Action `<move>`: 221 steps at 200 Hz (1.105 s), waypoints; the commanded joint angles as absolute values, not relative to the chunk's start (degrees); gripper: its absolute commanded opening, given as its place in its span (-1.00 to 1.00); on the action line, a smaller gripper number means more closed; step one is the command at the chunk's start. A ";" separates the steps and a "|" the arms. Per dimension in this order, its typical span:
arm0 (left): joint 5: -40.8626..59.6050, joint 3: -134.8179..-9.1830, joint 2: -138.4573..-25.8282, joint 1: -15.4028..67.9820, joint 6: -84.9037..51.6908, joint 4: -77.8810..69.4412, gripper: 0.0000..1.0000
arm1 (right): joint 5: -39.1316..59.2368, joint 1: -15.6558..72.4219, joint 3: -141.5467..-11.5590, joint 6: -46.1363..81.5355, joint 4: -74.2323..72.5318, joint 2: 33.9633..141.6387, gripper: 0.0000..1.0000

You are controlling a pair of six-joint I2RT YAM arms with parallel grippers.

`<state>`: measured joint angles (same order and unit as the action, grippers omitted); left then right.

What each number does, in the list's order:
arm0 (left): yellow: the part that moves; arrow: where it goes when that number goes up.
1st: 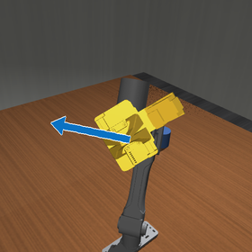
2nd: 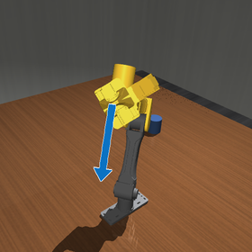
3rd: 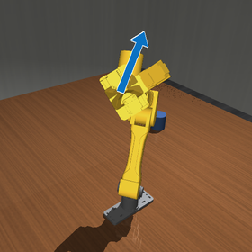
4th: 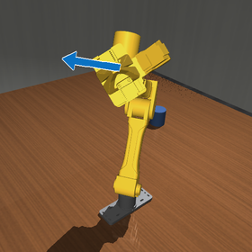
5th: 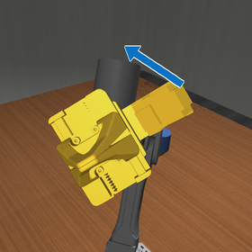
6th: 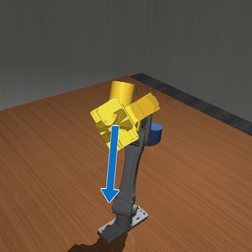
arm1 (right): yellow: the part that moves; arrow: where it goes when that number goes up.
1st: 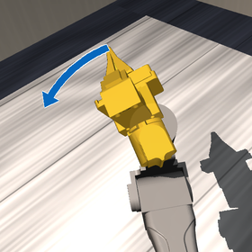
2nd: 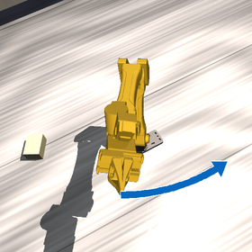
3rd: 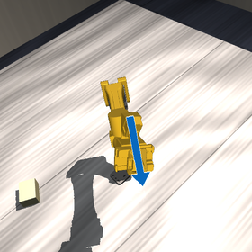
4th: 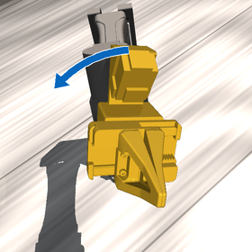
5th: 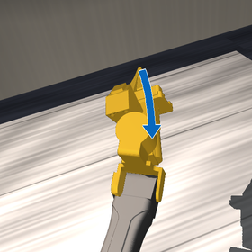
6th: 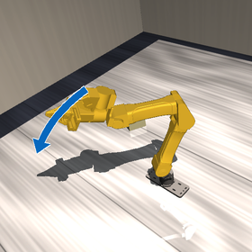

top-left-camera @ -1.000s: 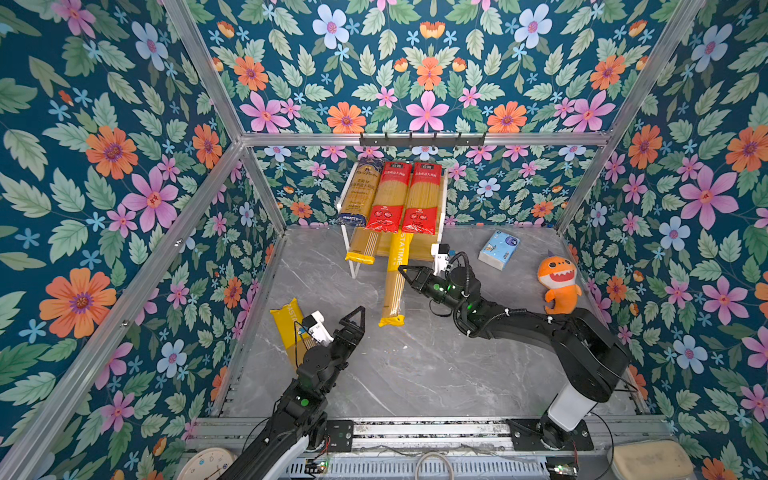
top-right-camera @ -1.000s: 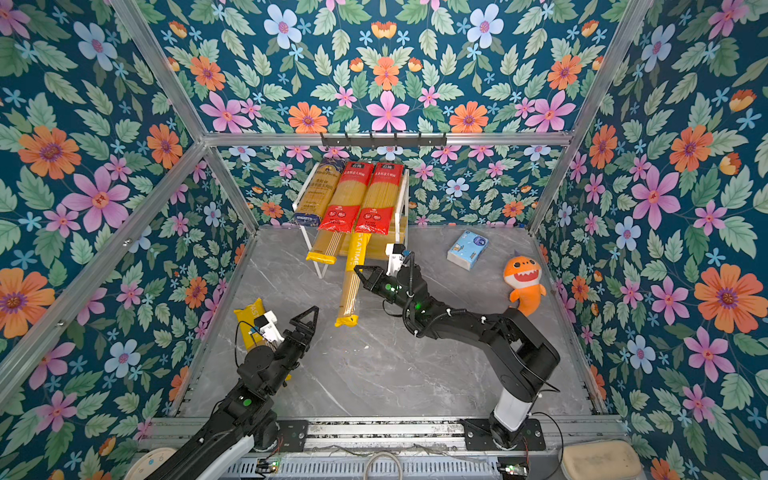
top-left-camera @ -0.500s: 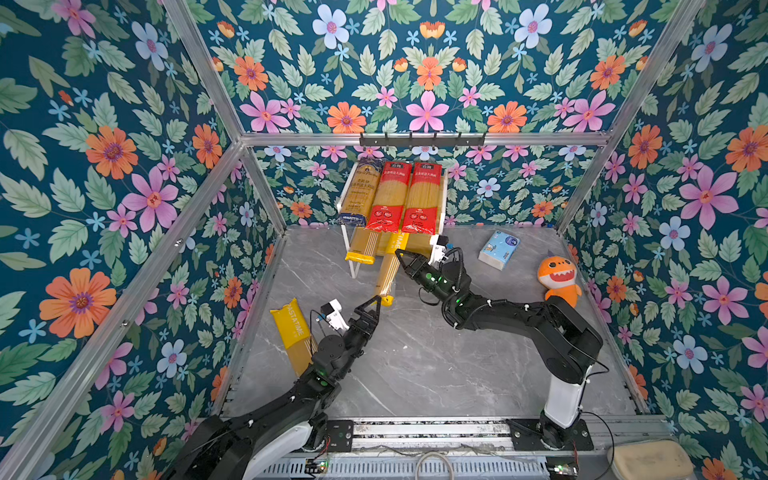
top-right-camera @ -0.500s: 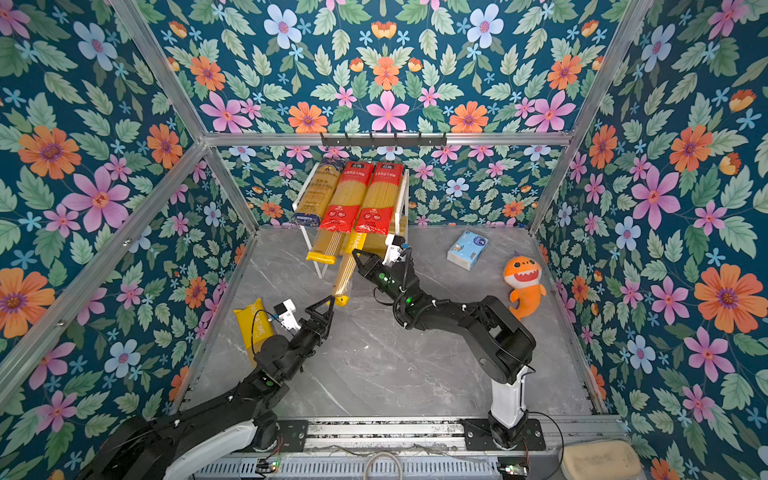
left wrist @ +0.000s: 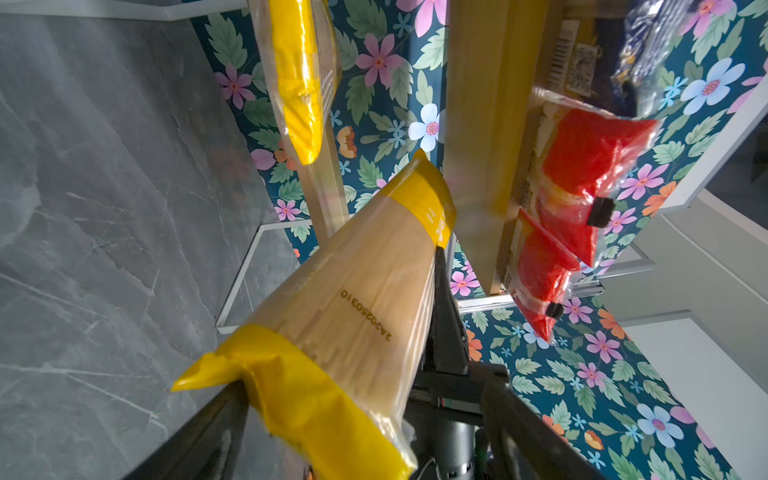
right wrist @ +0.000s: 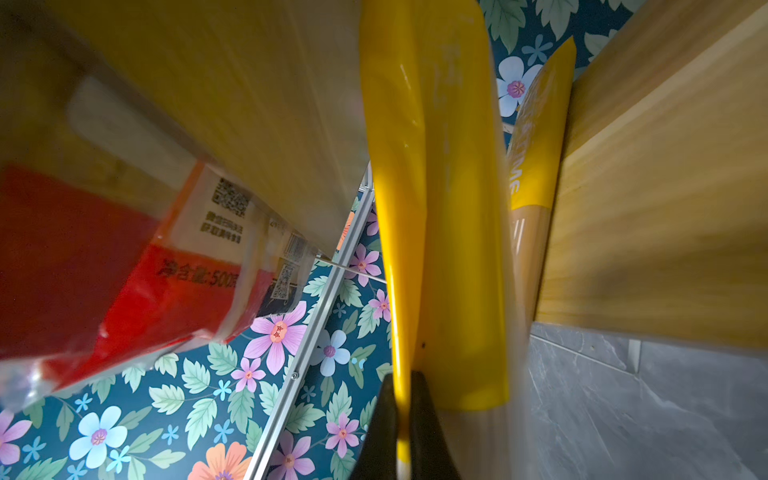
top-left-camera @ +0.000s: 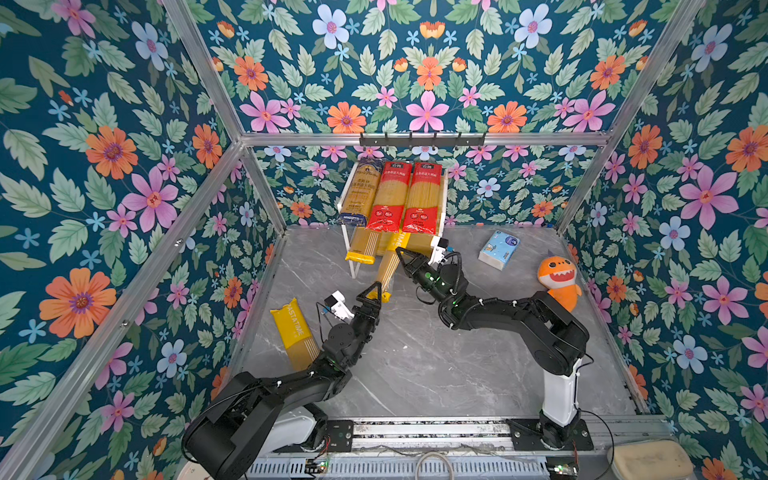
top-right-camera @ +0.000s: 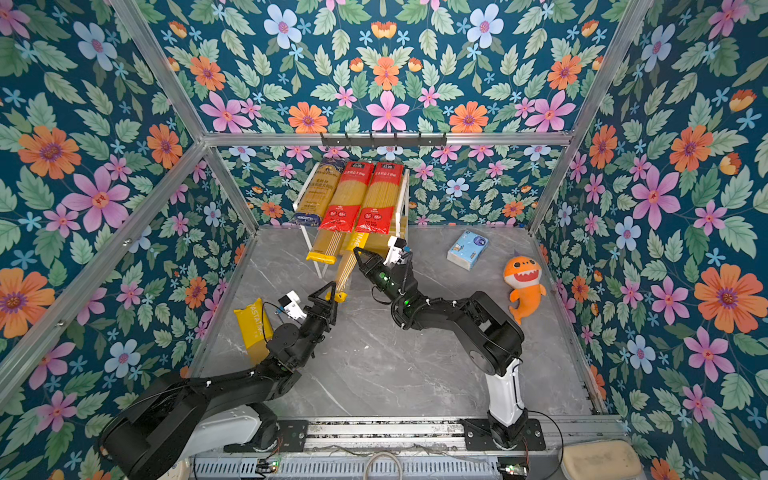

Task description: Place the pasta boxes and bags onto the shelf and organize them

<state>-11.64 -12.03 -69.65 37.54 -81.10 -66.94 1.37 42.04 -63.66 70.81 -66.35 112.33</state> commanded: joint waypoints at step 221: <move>-8.01 -11.34 -73.57 34.93 -85.21 -78.30 0.75 | 6.47 41.17 -60.88 79.05 -81.51 112.50 -1.00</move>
<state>-10.22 -11.38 -73.25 34.83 -85.10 -75.11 4.97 41.30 -59.00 78.39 -71.05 112.18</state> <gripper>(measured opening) 0.836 0.063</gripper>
